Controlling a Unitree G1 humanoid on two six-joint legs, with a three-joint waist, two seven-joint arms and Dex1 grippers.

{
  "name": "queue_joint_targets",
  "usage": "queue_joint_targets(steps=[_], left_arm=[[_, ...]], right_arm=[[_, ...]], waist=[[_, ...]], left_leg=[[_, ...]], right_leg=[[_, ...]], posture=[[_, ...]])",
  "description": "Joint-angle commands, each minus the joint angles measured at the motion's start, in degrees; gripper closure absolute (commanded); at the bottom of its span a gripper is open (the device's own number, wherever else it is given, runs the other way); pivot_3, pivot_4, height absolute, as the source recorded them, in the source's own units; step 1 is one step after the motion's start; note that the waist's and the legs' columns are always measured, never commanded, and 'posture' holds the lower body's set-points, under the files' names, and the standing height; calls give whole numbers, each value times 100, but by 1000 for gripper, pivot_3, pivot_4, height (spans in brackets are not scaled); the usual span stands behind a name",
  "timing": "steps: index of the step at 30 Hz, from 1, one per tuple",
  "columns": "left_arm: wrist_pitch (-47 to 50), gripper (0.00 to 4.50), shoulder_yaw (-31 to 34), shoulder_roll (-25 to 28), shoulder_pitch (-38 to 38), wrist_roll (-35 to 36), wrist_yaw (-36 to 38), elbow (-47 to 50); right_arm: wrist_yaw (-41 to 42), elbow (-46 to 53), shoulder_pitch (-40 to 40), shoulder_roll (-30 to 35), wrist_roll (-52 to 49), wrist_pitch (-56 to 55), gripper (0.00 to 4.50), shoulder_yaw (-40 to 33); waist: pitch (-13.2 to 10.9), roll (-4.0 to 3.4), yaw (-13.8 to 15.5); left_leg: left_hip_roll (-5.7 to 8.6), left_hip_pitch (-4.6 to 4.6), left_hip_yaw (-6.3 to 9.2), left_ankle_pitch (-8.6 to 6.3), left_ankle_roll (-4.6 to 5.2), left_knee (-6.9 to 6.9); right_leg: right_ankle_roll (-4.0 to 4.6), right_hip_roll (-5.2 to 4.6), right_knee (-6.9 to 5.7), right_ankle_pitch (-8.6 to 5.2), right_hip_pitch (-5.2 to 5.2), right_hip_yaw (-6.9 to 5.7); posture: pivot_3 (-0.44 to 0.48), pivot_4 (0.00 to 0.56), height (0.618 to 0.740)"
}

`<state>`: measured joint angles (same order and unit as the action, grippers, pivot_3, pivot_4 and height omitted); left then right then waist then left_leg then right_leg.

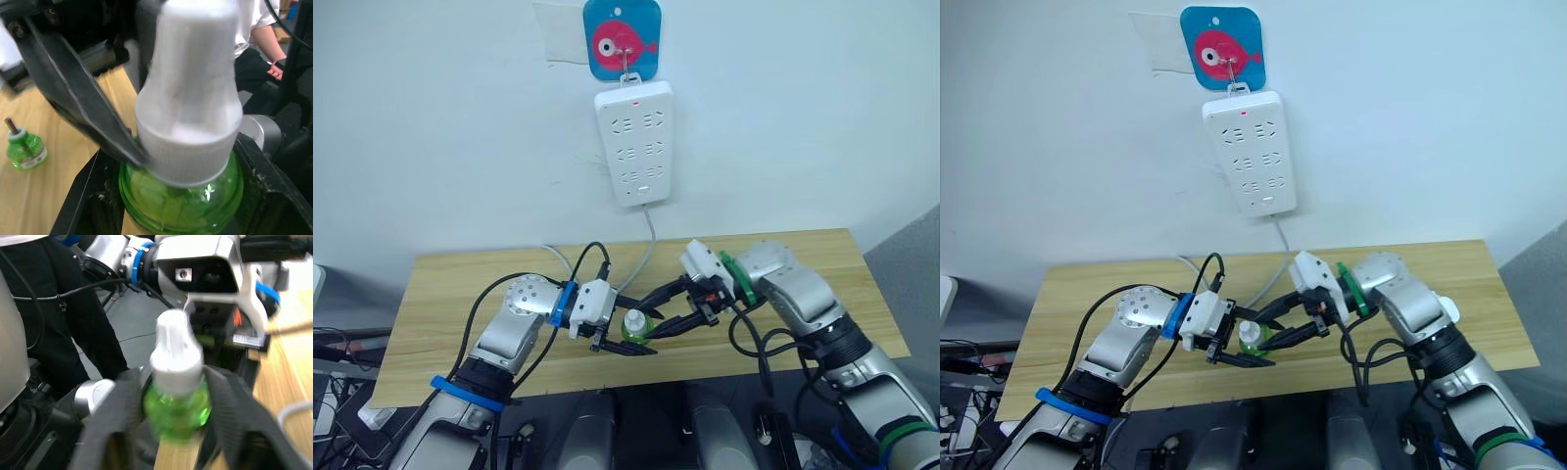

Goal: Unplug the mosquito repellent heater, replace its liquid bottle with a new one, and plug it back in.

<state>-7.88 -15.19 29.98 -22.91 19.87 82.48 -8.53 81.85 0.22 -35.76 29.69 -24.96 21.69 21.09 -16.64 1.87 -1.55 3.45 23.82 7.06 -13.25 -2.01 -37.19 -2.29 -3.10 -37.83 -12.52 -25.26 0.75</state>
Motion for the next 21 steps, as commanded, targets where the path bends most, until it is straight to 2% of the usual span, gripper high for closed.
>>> queue_joint_targets(steps=[1, 4, 8, 13, 21], left_arm=[[91, 2227, 269, -134, 48, 21, -460, 58], [313, 2227, 439, -254, 185, -95, -1089, 101], [790, 2227, 544, -414, 347, -252, -1889, 391], [1182, 2227, 594, -622, 517, -365, -2632, 785], [1293, 2227, 517, -594, 501, -421, -2729, 938]], right_arm=[[-500, 706, 406, 148, -355, 517, 1039, -513], [-1147, 1397, 938, 233, -345, 752, 23, -798], [-2565, 2065, 1390, -251, 177, 777, 23, -789], [-3855, 2332, 1643, -956, 670, 821, 23, -604], [-4542, 2145, 1714, -1391, 1013, 810, 23, -398]], waist=[[2, -1, 4], [7, -1, 3], [27, -1, -35], [51, 0, -16], [66, -2, -12]], left_leg=[[0, 0, 1, 0, 0, 0], [-1, 1, 2, 0, 0, 0], [-3, -3, -5, -1, 2, 1], [-2, -2, -1, 2, -4, 1], [0, -3, -2, 2, -5, 1]], right_leg=[[0, 0, -1, 0, 0, 0], [0, -2, -4, 0, -2, 2], [0, 0, -15, 0, -6, 9], [0, 1, -17, 0, -7, 8], [1, 1, -16, 0, -5, 8]], posture=[[-6, 217, 740], [-16, 218, 740], [-15, 221, 740], [-20, 220, 740], [-22, 222, 740]])
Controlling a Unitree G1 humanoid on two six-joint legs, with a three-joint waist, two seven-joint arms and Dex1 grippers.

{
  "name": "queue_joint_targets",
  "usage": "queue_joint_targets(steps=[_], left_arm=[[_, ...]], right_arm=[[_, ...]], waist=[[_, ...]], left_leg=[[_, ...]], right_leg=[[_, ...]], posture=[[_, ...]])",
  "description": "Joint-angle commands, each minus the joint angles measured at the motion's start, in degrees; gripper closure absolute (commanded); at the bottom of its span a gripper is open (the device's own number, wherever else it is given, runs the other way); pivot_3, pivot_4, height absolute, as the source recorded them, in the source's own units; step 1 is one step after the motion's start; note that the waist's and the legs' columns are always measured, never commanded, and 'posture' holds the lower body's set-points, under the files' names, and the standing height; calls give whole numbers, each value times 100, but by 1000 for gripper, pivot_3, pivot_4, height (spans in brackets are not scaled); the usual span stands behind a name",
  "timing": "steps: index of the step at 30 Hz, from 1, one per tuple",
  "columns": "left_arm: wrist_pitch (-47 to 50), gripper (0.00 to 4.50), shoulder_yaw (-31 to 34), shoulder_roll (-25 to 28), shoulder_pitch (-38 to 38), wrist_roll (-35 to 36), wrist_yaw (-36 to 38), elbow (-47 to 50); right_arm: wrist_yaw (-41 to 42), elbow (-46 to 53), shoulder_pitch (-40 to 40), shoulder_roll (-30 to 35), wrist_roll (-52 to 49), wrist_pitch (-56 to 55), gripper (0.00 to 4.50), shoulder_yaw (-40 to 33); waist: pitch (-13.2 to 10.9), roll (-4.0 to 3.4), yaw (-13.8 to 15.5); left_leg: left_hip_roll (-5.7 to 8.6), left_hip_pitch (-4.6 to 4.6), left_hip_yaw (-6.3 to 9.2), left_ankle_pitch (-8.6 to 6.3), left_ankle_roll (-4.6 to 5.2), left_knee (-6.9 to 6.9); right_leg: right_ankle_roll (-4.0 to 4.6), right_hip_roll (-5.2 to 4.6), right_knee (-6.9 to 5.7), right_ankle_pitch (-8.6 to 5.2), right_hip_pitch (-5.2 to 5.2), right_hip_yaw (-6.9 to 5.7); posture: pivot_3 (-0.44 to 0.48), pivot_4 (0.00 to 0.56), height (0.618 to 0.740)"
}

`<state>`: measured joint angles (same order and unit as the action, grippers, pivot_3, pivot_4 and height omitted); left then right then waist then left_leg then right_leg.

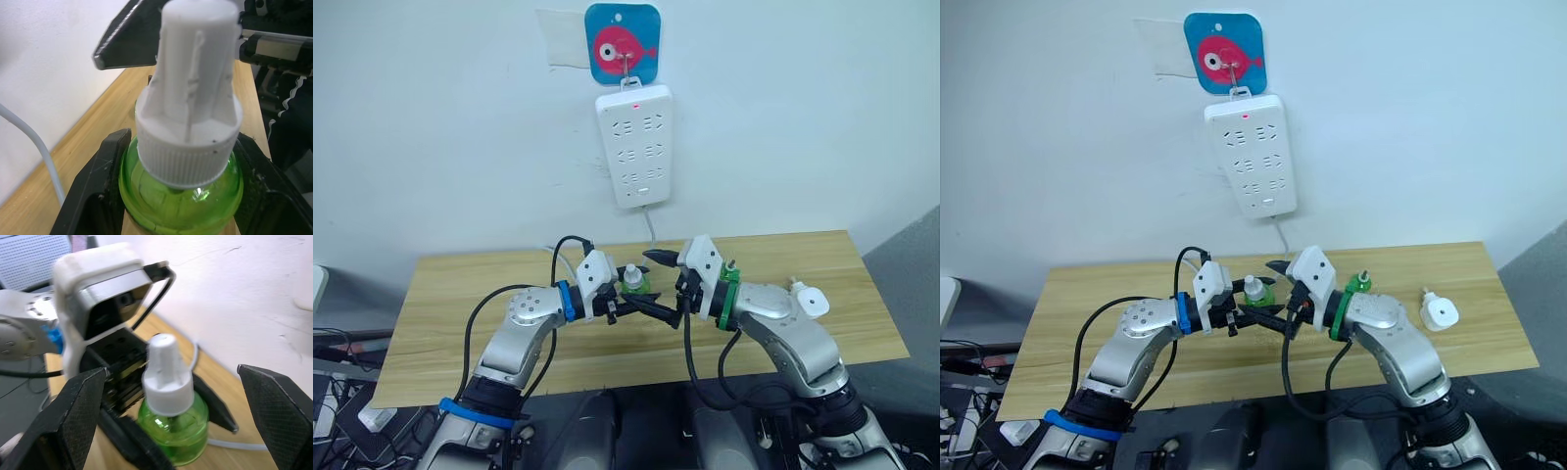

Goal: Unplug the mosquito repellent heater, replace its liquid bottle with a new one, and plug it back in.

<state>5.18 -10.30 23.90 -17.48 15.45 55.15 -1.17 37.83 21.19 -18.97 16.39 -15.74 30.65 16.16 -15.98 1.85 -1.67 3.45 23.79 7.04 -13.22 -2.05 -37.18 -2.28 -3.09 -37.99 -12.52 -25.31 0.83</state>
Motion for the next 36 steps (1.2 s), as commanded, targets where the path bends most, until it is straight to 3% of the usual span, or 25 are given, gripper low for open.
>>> queue_joint_targets(steps=[1, 3, 10, 11, 17, 21, 25, 28, 31, 32, 36], left_arm=[[-3, 2227, 28, 6, -67, 27, 14, 195], [68, 2227, 43, -25, -108, 63, 5, 187], [123, 2227, 40, -49, -78, 79, -21, 222], [108, 2227, 14, -25, -48, 58, 6, 241], [-80, 2227, -133, 158, 34, 0, 412, 240], [-751, 2227, -448, 545, 34, 57, 1537, 241], [-1183, 2227, -584, 801, -25, 383, 2546, 246], [-1537, 2227, -651, 817, -131, 393, 2955, 86], [-1728, 2227, -606, 663, -337, 278, 2887, -274], [-1723, 2227, -562, 637, -355, 273, 2811, -329], [-1624, 2227, -415, 665, -219, 279, 2600, -327]], right_arm=[[-157, 12, 40, -68, 119, -107, 177, 118], [-174, -38, 36, -73, 169, -164, 603, 141], [-137, -92, 95, -26, 178, -348, 3244, 126], [-121, -74, 103, -22, 151, -368, 3440, 105], [732, 2, -17, 229, -325, -437, 3434, 125], [2452, -183, -433, 706, -1019, -428, 3434, 348], [3986, -913, -1018, 935, -1034, -889, 3434, 706], [4470, -1726, -1482, 732, -799, -1349, 3434, 848], [4667, -2736, -2076, 408, -613, -1682, 3434, 774], [4732, -2848, -2146, 418, -610, -1670, 2687, 722], [4767, -2580, -1861, 818, -664, -1543, 1316, 465]], waist=[[2, 0, -1], [2, 0, -2], [4, 0, -8], [5, 1, -7], [8, 0, -8], [8, -1, -9], [8, -1, -11], [8, 0, -7], [9, 1, -2], [10, 2, 1], [11, 2, 53]], left_leg=[[0, 0, 0, 0, 0, 1], [0, 0, 0, 0, 0, 1], [-1, 0, -1, 0, 1, 1], [0, 0, -1, 0, 1, 1], [-1, 0, -1, -1, 2, 0], [0, -2, -4, -12, 21, 0], [-4, -5, -6, -13, 23, 0], [-5, -5, -6, -12, 22, -1], [-3, -5, -3, -12, 22, -6], [-2, -4, -1, -12, 21, -8], [2, 4, 3, -1, 2, -9]], right_leg=[[0, 0, 0, 0, 0, 0], [0, 1, 0, 0, 0, 0], [0, 2, -1, 0, 0, 0], [0, 2, -1, 0, 0, -1], [0, 2, 0, 0, 1, -1], [0, 4, 1, 0, 3, -1], [1, 5, 0, -1, 5, -5], [1, 5, 1, -1, 6, -6], [1, 5, -2, 0, 6, -6], [2, 5, -3, 0, 5, -7], [2, 1, 9, 1, 4, -8]], posture=[[-22, 222, 740], [-20, 221, 740], [-21, 222, 740], [-21, 222, 740], [-11, 225, 740], [5, 230, 740], [16, 223, 740], [26, 225, 740], [31, 216, 740], [31, 216, 740], [29, 213, 740]])
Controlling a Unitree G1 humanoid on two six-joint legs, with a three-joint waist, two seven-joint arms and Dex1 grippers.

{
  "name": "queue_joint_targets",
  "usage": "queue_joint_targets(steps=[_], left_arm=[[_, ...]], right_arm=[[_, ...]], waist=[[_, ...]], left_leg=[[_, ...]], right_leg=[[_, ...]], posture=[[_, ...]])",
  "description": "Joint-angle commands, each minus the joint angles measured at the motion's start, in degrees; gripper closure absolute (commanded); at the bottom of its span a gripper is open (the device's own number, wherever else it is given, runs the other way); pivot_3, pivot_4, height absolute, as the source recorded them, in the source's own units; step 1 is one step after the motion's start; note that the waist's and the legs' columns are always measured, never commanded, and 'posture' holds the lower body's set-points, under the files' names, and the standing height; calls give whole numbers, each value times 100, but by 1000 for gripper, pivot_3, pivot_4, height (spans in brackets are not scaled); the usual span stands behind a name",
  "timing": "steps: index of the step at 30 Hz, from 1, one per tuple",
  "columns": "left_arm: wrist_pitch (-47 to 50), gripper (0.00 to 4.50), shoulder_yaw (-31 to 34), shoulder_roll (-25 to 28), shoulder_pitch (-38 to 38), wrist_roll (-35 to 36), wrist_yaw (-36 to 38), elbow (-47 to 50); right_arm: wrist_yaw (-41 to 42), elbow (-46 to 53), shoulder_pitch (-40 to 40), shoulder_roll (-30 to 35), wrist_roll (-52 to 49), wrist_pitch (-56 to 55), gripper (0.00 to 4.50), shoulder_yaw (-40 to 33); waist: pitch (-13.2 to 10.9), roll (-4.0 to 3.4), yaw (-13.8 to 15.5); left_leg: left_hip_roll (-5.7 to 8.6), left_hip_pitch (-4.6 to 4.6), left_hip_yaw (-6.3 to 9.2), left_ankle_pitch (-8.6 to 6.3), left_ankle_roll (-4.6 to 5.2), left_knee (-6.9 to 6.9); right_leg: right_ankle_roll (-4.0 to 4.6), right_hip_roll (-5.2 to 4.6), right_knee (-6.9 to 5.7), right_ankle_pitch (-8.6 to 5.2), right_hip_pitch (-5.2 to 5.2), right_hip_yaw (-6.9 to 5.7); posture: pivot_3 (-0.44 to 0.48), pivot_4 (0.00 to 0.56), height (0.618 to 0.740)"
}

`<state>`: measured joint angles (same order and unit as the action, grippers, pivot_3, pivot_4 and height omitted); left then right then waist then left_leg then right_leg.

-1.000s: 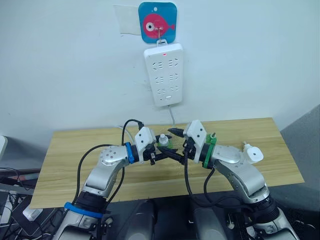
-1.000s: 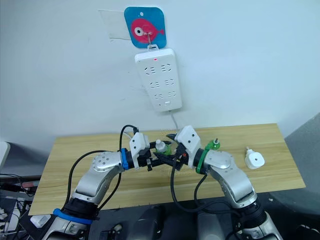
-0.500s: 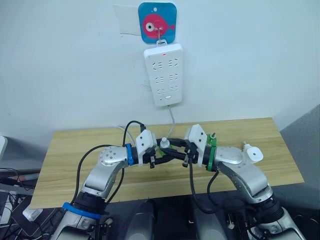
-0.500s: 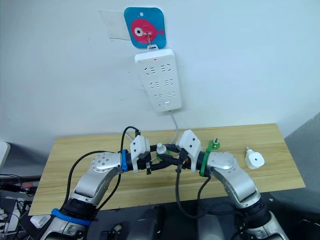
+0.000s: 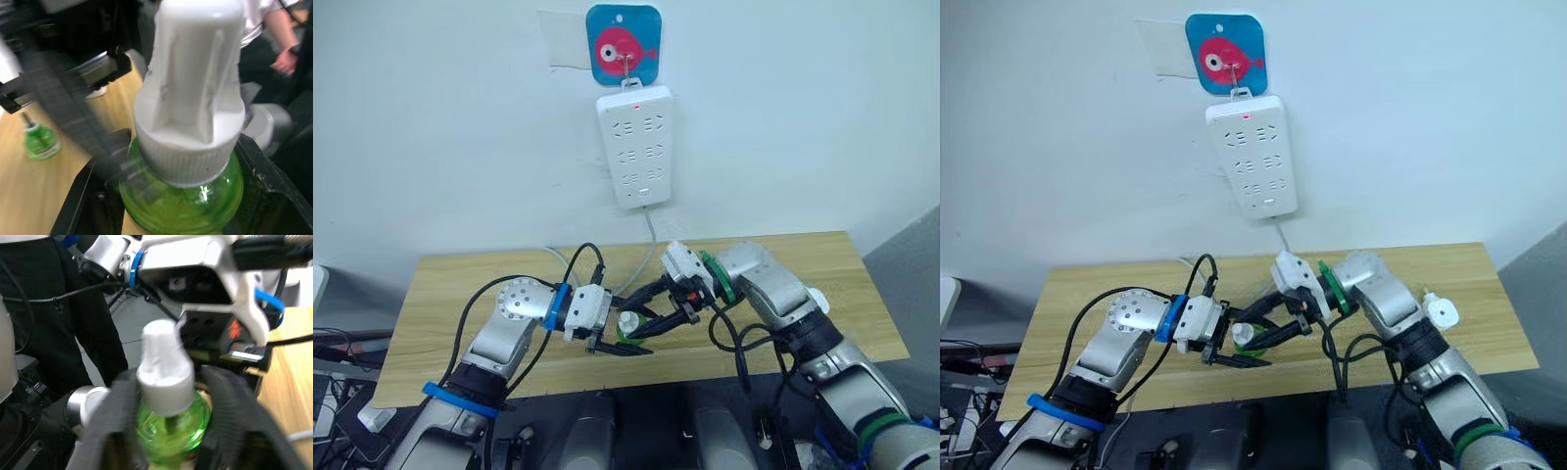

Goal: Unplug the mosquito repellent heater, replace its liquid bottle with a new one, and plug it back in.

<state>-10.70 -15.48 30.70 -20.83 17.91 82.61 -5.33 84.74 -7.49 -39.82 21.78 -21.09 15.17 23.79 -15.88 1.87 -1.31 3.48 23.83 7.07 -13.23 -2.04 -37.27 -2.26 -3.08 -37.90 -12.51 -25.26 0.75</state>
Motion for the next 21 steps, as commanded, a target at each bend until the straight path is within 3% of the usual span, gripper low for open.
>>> queue_joint_targets(steps=[1, 4, 10, 14, 21], left_arm=[[-4, 2227, 149, -10, 172, 17, -255, 118], [375, 2227, 386, -35, 415, 33, -880, 290], [1139, 2227, 752, -358, 752, -17, -2237, 733], [1419, 2227, 751, -557, 814, -171, -2837, 933], [1674, 2227, 686, -669, 762, -208, -3131, 1086]], right_arm=[[10, 456, 370, 406, -155, 66, 913, -379], [-520, 1272, 1004, 747, -278, 365, 18, -757], [-2548, 2646, 1865, 346, 258, 821, 18, -918], [-3748, 2783, 2034, -314, 767, 927, 18, -689], [-4408, 2603, 1953, -749, 1051, 926, 18, -516]], waist=[[1, 0, 23], [11, -2, 43], [61, -22, -2], [139, -20, -16], [184, -21, -2]], left_leg=[[4, 1, 0, 0, 0, -1], [3, 0, -3, 0, 1, -3], [-9, -7, 1, -10, 17, -2], [-6, -6, -4, 2, -4, 3], [-1, -7, -4, 2, -4, 3]], right_leg=[[0, -3, 2, 0, 0, 1], [-1, -4, -2, 0, -1, 7], [3, 2, -22, 2, -4, 5], [3, 2, -14, 2, -4, 10], [3, 2, -10, 2, -1, 9]], posture=[[31, 204, 740], [25, 200, 740], [6, 192, 740], [0, 193, 740], [-2, 192, 740]])
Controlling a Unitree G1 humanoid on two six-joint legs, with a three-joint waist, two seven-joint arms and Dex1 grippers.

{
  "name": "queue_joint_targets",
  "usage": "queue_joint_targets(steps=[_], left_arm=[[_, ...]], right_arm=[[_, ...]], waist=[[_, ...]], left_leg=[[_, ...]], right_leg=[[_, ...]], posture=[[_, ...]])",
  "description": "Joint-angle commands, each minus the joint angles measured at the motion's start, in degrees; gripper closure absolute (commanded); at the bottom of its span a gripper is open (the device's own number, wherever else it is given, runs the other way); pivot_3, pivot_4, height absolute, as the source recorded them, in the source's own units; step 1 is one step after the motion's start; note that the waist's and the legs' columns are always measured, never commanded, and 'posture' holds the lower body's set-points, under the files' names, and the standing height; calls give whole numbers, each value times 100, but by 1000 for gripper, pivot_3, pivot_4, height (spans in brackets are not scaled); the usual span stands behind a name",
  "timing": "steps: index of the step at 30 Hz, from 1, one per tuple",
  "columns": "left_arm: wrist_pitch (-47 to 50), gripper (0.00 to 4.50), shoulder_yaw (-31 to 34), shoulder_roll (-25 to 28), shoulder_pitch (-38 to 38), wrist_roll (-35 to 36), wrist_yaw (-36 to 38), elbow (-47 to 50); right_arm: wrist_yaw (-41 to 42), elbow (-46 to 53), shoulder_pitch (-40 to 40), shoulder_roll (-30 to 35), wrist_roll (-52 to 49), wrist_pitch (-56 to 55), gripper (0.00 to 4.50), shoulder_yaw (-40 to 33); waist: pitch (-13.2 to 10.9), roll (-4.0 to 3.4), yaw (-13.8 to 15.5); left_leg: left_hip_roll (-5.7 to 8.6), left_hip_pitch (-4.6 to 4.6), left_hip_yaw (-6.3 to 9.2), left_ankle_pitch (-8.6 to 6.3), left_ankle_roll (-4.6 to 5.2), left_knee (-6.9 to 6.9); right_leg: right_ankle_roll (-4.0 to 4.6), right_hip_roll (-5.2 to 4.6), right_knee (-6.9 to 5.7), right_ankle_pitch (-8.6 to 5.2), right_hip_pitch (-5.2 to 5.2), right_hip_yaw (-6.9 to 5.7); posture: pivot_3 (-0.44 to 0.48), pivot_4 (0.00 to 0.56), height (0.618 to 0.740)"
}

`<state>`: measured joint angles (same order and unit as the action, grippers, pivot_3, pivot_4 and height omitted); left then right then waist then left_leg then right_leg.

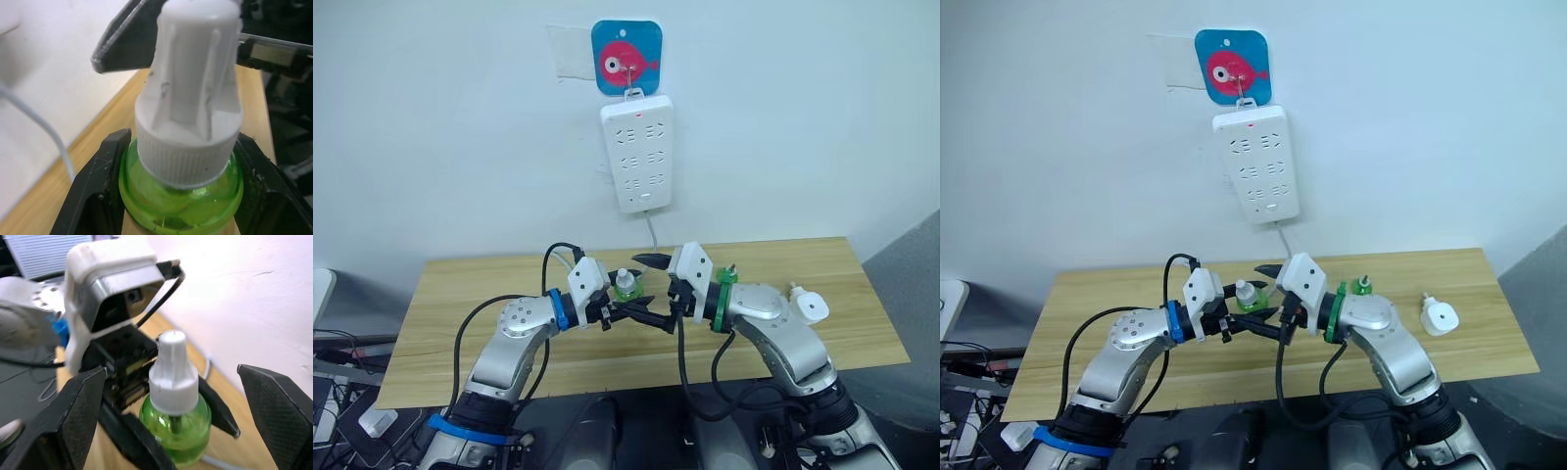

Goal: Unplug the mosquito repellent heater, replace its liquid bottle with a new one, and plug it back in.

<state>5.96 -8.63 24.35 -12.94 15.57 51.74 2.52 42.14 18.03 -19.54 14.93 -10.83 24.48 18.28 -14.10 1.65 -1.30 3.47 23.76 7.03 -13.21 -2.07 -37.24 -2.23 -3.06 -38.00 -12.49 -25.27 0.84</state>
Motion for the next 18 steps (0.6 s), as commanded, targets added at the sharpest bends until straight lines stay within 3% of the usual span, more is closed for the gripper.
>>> queue_joint_targets(steps=[1, 3, 6, 14, 18], left_arm=[[15, 2227, -15, -40, -34, 25, -43, 302], [22, 2227, -29, -44, -45, 30, -32, 301], [28, 2227, -59, -49, -84, 36, 14, 289], [7, 2227, -56, -45, -142, 44, 51, 223], [-13, 2227, -101, 9, -95, 41, 177, 247]], right_arm=[[-173, 17, -78, -77, 39, 0, 18, 48], [-204, -39, -87, -105, 57, -9, 18, 67], [-145, -117, -85, -82, 38, -32, 551, 107], [-57, -155, -41, -36, -73, -76, 3447, 54], [228, -73, -63, 99, -233, -65, 3444, 51]], waist=[[11, 1, -5], [17, 0, -7], [18, -1, -14], [19, -1, -18], [19, -1, -19]], left_leg=[[0, 0, 0, 0, 0, 1], [-1, -1, -1, 0, 0, 3], [-2, -1, -1, -1, 1, 4], [-2, -2, -1, -12, 20, 4], [-2, -2, 0, -12, 21, 4]], right_leg=[[0, 0, 0, 0, 0, 0], [0, 1, 1, 0, 0, -1], [0, 1, 1, 0, 0, 0], [1, 1, 1, 0, 0, -1], [1, 1, 1, 0, 0, -1]], posture=[[-2, 192, 740], [-4, 199, 740], [-4, 199, 740], [-5, 207, 740], [-7, 217, 740]])
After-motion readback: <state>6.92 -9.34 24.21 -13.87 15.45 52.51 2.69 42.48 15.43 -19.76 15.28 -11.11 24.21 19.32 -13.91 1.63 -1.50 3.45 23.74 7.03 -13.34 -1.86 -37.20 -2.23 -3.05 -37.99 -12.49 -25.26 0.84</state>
